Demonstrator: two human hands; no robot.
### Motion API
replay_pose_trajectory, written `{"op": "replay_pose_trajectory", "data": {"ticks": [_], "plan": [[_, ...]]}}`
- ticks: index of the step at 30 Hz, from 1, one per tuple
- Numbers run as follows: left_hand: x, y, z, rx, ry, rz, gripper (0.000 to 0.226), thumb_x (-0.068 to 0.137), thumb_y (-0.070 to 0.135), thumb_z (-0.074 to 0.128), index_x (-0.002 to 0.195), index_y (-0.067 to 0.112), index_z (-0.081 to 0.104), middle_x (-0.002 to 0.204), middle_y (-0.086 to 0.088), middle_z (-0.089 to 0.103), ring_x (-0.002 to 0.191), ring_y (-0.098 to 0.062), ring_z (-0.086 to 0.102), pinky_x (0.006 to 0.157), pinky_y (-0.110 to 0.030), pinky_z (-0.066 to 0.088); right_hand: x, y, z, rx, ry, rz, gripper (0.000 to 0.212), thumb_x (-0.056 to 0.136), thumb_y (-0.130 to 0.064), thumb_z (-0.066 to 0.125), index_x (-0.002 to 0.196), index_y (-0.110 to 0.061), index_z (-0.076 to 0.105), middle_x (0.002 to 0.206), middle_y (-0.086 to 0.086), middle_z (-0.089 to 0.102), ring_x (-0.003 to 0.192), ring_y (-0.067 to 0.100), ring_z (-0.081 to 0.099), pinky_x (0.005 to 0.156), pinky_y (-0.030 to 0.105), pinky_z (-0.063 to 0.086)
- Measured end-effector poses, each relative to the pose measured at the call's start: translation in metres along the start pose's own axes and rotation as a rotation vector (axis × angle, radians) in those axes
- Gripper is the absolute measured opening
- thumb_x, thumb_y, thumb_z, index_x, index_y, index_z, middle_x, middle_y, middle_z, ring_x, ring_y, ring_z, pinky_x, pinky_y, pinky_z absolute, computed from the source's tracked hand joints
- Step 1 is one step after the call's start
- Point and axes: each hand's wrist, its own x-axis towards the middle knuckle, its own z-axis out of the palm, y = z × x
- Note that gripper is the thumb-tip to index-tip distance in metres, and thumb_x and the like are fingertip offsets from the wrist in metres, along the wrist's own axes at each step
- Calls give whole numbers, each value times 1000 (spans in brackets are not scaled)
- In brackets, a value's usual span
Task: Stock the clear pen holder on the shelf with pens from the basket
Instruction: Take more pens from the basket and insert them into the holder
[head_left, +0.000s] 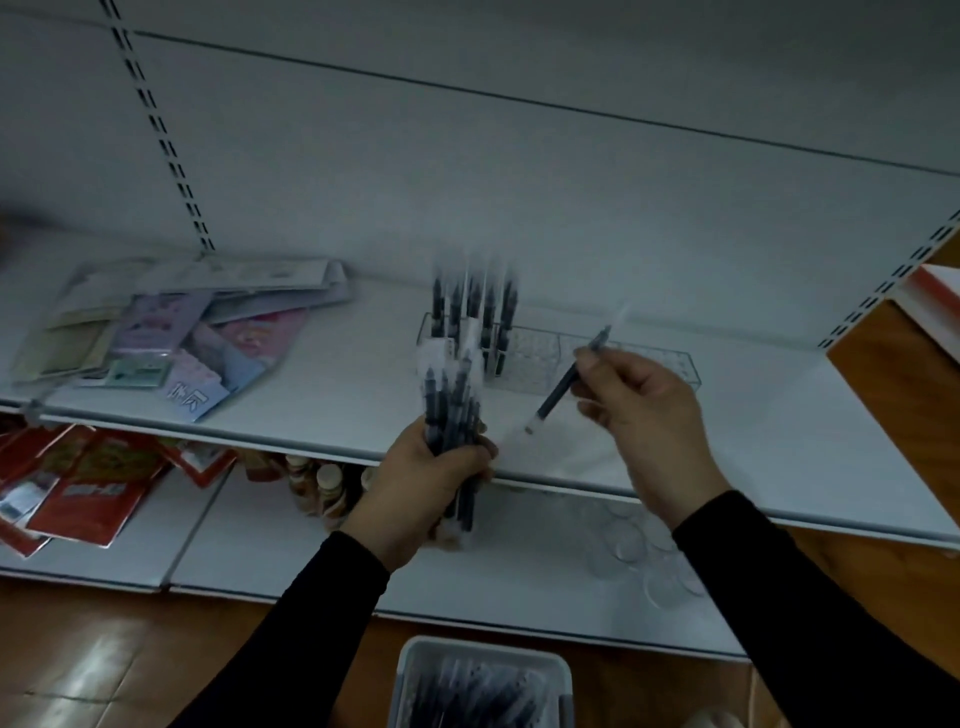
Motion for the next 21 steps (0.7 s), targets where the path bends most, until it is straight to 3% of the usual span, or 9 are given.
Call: {"op": "replay_pose_trajectory", "data": {"ticks": [3,6,9,12,18,21], "plan": [[7,3,-3,-82,68,-24,9,87,0,62,93,6,60,81,-14,59,71,-23,58,73,-37,52,26,-12,-1,-67,59,-113,10,90,-21,67,96,-15,71,84,-1,72,76,9,66,71,23,55],[13,6,-5,-100,94,-36,10,87,1,62,94,7,58,80,-12,57,70,-22,58,71,-34,52,50,-17,1,-193,70,-205,17,90,-24,66,104,-14,70,92,1,72,82,12,68,84,35,57],[18,6,-5,-81,94,-15,9,88,1,62,95,6,58,80,-11,57,70,-22,58,68,-32,52,68,-18,9,-267,53,-265,8,91,-24,65,98,-24,68,95,0,72,89,15,67,91,39,55],[21,9,-6,-45,112,22,10,87,1,61,96,5,57,77,-11,57,71,-22,58,64,-30,52,81,-15,19,-301,37,-290,7,91,-23,65,92,-30,65,92,-3,71,85,12,65,88,34,55],[26,14,-11,19,130,71,7,86,2,62,92,4,58,71,-9,59,71,-24,58,72,-38,50,94,-12,31,-385,25,-312,6,93,-25,62,98,-24,65,88,-7,68,81,9,64,80,19,52],[25,15,-12,38,128,87,6,87,3,61,92,4,58,73,-11,58,70,-22,58,67,-31,51,96,-14,34,-500,22,-380,16,94,-25,61,105,-17,68,90,-8,66,81,4,61,73,1,43]]}}
